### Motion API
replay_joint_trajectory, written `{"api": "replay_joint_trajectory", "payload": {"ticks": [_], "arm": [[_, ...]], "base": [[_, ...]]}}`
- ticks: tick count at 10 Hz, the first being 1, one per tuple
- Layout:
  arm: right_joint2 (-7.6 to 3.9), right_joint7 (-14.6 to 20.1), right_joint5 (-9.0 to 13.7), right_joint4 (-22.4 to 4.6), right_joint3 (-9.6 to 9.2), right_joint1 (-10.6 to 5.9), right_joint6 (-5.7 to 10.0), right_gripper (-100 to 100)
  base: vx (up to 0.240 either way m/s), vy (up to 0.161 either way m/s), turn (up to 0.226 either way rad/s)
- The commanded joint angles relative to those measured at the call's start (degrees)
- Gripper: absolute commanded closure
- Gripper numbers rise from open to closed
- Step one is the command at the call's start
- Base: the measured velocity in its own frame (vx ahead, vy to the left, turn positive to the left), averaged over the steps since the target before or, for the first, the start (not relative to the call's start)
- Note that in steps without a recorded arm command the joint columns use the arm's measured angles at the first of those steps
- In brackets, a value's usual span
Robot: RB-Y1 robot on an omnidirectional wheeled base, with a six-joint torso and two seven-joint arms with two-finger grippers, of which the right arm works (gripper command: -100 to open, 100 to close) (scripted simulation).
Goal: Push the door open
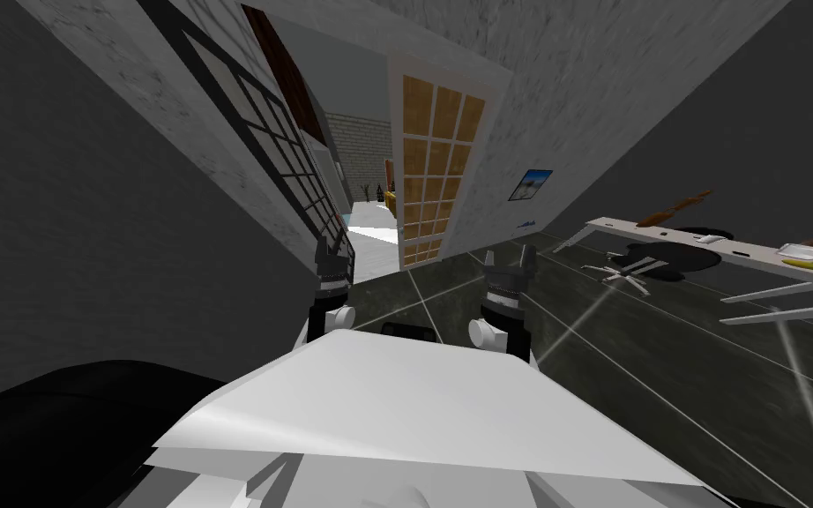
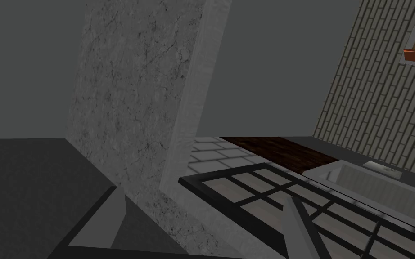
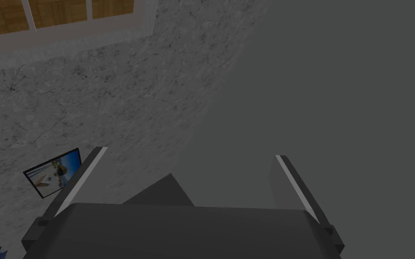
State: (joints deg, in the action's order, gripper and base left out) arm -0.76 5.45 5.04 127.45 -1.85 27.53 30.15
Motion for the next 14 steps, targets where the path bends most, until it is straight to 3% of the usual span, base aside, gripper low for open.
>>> {"api": "replay_joint_trajectory", "payload": {"ticks": [1, 14], "arm": [[-0.42, 1.2, 0.9, -1.7, -0.11, -0.5, 0.47, -100], [-3.03, 13.3, 9.6, -18.0, -1.18, -5.45, 5.04, -100]], "base": [[0.043, 0.005, 0.145], [0.095, -0.012, 0.163]]}}
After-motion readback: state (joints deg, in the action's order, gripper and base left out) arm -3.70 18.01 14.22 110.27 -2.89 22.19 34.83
